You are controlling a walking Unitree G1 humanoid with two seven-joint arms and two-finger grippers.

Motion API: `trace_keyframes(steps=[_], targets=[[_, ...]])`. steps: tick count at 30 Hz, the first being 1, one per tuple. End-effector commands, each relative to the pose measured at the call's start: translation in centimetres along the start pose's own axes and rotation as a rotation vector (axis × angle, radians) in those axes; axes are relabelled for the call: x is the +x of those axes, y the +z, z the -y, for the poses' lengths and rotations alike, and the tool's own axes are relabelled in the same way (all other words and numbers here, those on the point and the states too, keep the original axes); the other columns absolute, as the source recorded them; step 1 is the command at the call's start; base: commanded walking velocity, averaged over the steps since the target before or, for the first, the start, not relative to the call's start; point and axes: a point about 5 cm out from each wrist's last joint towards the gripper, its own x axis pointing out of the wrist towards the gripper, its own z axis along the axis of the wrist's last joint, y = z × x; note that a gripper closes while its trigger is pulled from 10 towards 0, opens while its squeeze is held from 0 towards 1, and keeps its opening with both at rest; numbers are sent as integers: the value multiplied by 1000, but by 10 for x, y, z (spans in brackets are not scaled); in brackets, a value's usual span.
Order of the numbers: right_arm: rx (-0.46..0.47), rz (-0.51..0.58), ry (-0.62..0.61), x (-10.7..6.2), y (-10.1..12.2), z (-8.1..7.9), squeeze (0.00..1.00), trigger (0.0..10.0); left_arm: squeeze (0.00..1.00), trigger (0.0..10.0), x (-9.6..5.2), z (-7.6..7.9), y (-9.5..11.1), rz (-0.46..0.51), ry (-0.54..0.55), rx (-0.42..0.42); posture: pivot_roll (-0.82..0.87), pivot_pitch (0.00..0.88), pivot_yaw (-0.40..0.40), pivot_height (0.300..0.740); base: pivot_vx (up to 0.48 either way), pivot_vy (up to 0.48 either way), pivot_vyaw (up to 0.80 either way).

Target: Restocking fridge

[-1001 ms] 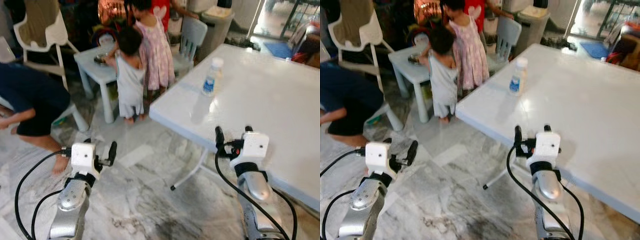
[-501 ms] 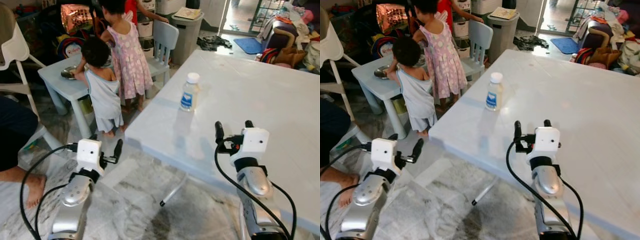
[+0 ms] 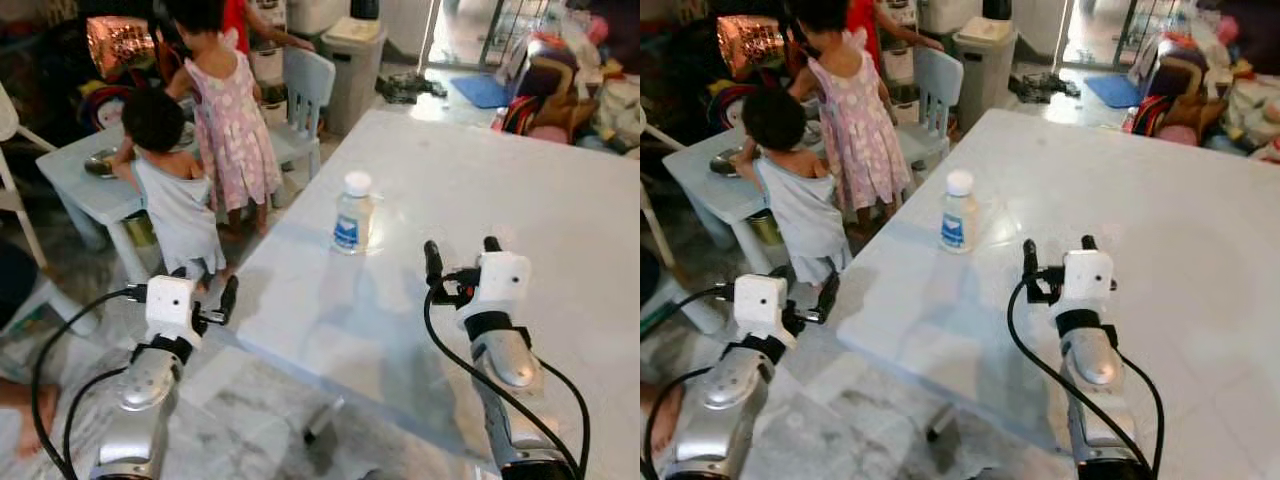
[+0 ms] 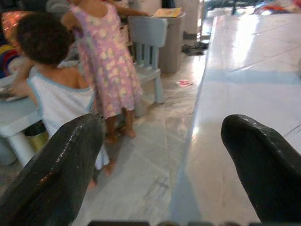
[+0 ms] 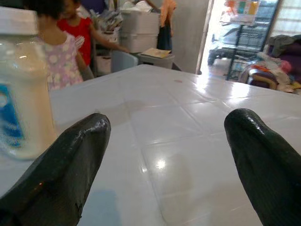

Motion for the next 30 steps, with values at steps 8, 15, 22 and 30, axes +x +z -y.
trace_keyframes(steps=[8, 15, 22, 30], targets=[[-31, 53, 134, 10, 11, -16, 0, 10000, 0, 10000, -6, -13, 0, -9, 33, 24, 8, 0, -7, 740, 0, 0, 0], [-52, 126, 191, 39, 34, -12, 0, 10000, 0, 10000, -13, -19, 6, 8, 52, 64, 42, 19, -4, 740, 0, 0, 0], [-76, 179, 212, 64, 52, -4, 0, 10000, 0, 10000, -26, -26, 6, -12, 63, 93, 89, 58, 7, 740, 0, 0, 0], [-85, 212, 274, 75, 61, -15, 0, 10000, 0, 10000, -36, -36, 9, -30, 68, 115, 132, 90, 22, 740, 0, 0, 0]])
